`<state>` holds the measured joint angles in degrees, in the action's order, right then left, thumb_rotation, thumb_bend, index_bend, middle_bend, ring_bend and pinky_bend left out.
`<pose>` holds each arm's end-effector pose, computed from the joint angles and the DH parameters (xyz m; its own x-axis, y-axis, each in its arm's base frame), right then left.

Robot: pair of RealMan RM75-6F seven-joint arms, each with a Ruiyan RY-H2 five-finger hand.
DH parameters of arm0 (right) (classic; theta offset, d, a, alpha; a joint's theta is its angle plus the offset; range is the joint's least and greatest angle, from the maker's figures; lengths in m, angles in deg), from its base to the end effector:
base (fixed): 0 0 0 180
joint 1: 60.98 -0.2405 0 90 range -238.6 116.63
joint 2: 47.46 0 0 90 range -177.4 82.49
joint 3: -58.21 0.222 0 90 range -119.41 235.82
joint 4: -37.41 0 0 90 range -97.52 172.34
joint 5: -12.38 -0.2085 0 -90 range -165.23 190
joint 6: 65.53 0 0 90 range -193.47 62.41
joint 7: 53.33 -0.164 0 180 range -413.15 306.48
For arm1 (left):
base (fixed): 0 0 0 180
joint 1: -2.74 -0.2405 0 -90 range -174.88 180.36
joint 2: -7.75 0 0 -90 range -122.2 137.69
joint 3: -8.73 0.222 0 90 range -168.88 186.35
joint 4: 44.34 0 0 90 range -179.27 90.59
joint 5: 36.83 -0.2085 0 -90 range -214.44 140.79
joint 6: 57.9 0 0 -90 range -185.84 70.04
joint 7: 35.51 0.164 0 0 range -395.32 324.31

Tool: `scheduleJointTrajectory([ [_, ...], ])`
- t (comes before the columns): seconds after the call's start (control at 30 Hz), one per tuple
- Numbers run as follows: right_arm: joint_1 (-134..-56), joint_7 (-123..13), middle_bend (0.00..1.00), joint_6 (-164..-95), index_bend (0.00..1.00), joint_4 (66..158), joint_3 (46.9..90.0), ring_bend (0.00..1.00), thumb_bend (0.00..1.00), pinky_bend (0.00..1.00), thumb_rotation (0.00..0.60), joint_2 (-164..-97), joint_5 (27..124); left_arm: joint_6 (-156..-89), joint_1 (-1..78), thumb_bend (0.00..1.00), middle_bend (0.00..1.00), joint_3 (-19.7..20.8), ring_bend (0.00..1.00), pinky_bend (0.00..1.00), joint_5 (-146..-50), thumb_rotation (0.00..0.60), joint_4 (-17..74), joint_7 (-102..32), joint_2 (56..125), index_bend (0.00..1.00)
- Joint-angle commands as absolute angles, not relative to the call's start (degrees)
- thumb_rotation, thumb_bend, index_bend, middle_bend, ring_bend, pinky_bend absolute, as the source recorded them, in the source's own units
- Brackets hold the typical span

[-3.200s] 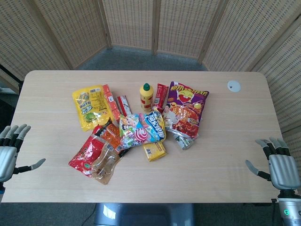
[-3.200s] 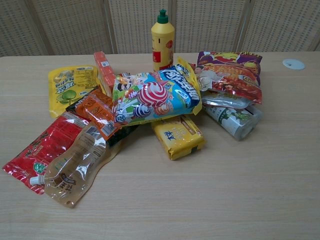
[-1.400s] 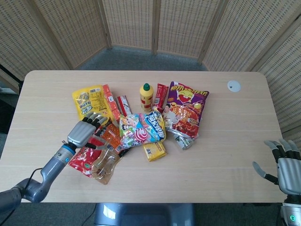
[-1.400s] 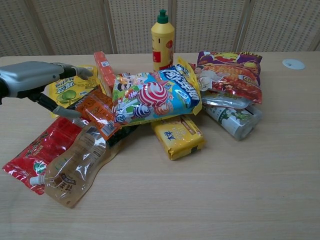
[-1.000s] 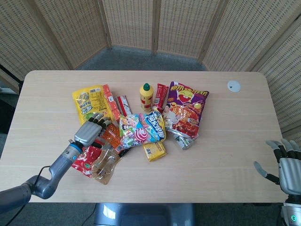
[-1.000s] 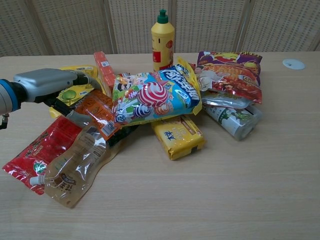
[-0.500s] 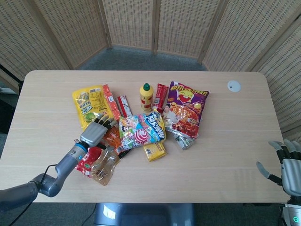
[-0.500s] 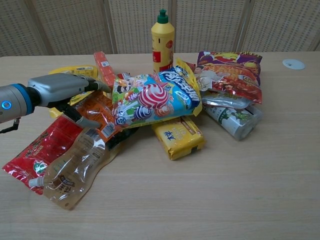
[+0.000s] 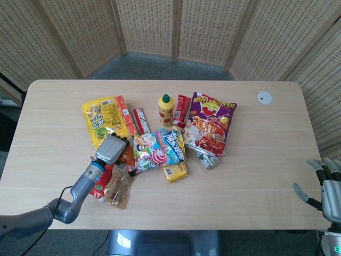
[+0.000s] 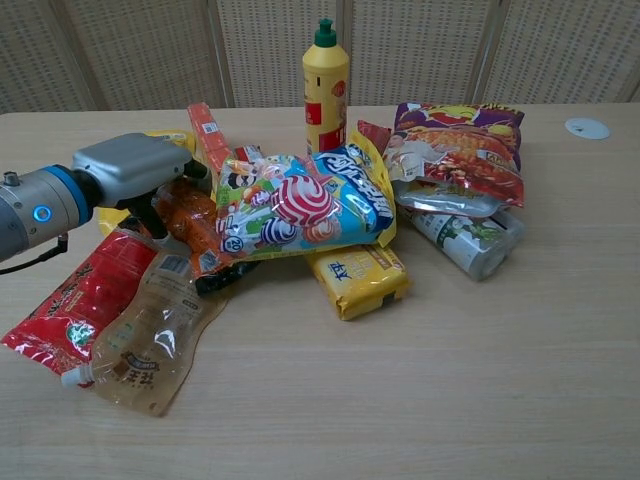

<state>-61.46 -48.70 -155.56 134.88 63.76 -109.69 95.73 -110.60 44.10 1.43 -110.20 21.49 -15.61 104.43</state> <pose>-0.2772 -0.1847 0.1699 0.4185 0.0913 0.9036 -0.9065 0.1026 0.4095 -0.1590 0.3502 -0.0498 0.6488 0.1749 0.7406 0.7255 -0.4359 -0.5326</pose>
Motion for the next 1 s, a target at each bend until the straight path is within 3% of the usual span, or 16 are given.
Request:
scheduleJointTrajectory([
  [0.03,-61.6,-48.6,0.25,-155.4,0.21,134.9,63.9,0.11,0.25,0.0,0.037,-109.8,95.8,-112.7,43.2,0.18,0.64,0.9,0.68,0.47,-110.9,0.6,22.5,-18.1,103.6,0.67],
  [0.37,-62.6,-48.0,0.25,-154.3,0.22,134.6,64.0,0.11,0.26,0.0,0.037,-110.7,96.4,-122.1,40.3,0.17,0.64,-2.7,0.68,0.47,-114.3,0.6,33.0,-26.1,93.9,0.67],
  [0.7,-62.9,-48.1,0.25,-154.1,0.22,133.9,63.9,0.11,0.26,0.0,0.038,-111.8,96.6,-127.1,39.0,0.17,0.64,-11.4,0.67,0.46,-113.1,0.6,53.0,-25.9,74.8,0.66],
  [1.0,-63.0,-49.1,0.25,-154.5,0.21,133.6,63.8,0.11,0.26,0.0,0.038,-112.3,97.5,-128.8,38.5,0.17,0.64,-17.6,0.67,0.46,-109.1,0.6,61.5,-25.4,63.8,0.66],
])
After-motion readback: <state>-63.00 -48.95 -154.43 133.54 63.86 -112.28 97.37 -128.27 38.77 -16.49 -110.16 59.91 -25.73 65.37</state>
